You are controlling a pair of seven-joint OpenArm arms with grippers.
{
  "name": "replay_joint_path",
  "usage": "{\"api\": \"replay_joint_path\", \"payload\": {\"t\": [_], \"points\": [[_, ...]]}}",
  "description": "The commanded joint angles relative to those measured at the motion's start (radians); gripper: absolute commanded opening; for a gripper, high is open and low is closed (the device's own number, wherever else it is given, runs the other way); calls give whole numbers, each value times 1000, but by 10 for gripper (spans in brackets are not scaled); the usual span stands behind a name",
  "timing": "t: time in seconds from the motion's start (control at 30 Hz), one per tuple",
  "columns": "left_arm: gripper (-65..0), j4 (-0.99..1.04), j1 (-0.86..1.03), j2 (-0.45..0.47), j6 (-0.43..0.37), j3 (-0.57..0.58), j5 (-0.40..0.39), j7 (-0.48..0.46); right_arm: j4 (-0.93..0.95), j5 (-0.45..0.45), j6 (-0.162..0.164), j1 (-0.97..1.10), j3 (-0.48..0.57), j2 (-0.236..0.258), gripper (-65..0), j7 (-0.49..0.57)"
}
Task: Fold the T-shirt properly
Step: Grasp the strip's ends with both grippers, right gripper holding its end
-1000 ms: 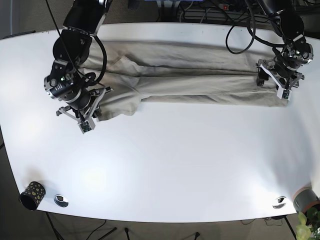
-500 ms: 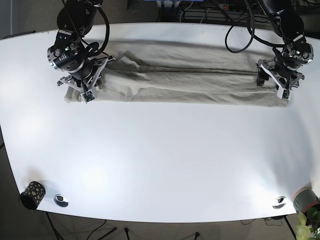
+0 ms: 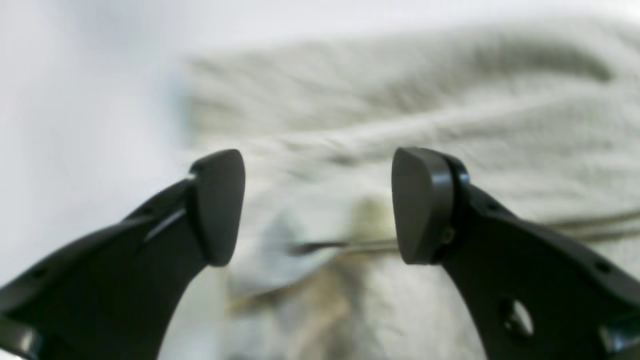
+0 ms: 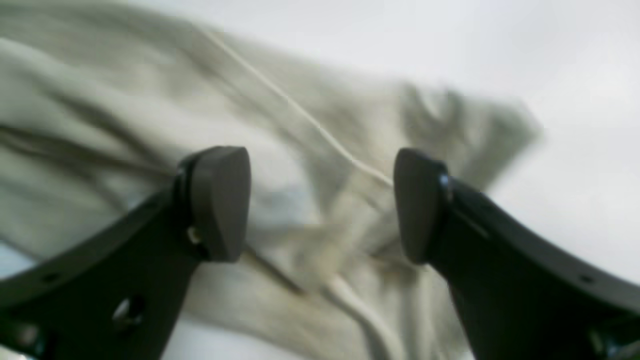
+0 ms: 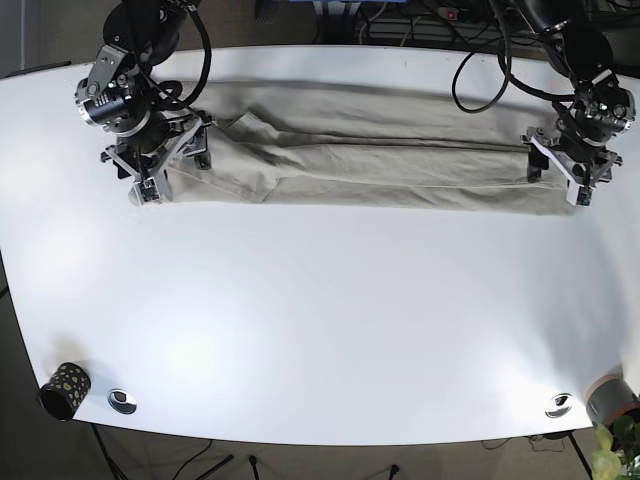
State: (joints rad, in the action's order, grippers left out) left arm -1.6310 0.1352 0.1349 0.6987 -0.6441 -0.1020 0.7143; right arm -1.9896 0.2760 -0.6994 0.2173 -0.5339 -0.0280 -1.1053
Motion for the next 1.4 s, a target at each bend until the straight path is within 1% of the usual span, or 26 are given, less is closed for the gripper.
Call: {"api": "replay_joint_path", "payload": {"t": [0.0, 0.07, 0.13, 0.23, 0.37, 0.57, 0.67, 0.83, 1.0, 1.1, 1.13, 1.23, 1.27, 1.37], "points": [[-225, -47, -9, 4, -1, 0, -63, -20, -15, 30, 1, 8, 4, 7, -228, -23], [-225, -47, -4, 9, -1, 2, -80, -20, -14, 41, 1, 12, 22, 7, -228, -29], [-225, -38, -4, 9, -1, 2, -72, -20, -10, 27, 1, 17, 47, 7, -228, -29], [-225, 2, -3, 4, -1, 2, -52, -20, 23, -22, 1, 26, 84, 6, -228, -29], [-228, 68, -3, 6, -1, 2, -40, -20, 94, -96, 1, 18, 107, 6, -228, -20], [-228, 162, -12, 9, -1, 4, -40, -25, 246, -159, 1, -55, 107, 7, -228, 72], [-226, 208, -49, 27, -1, 4, -40, -28, 333, -191, 1, -124, 107, 13, -228, 101], [-224, 315, -136, 45, -1, -3, -41, -22, 454, -203, 1, -244, 105, 33, -228, 121], [-222, 289, -162, 62, -1, -13, -55, -6, 427, -206, 1, -279, 107, 33, -228, 112], [-217, 189, -162, 64, -1, -90, -132, 81, 399, -206, 1, -282, 107, 33, -228, 104], [-203, 171, -162, 64, -1, -115, -163, 112, 398, -206, 1, -282, 107, 33, -228, 103], [-122, 156, -164, 65, -1, -194, -244, 187, 398, -206, 1, -282, 107, 33, -228, 103], [-93, 162, -164, 65, -1, -225, -259, 196, 398, -206, 1, -279, 107, 33, -228, 103], [-58, 194, -164, 65, -1, -256, -269, 196, 399, -200, 1, -276, 107, 33, -228, 101]]}}
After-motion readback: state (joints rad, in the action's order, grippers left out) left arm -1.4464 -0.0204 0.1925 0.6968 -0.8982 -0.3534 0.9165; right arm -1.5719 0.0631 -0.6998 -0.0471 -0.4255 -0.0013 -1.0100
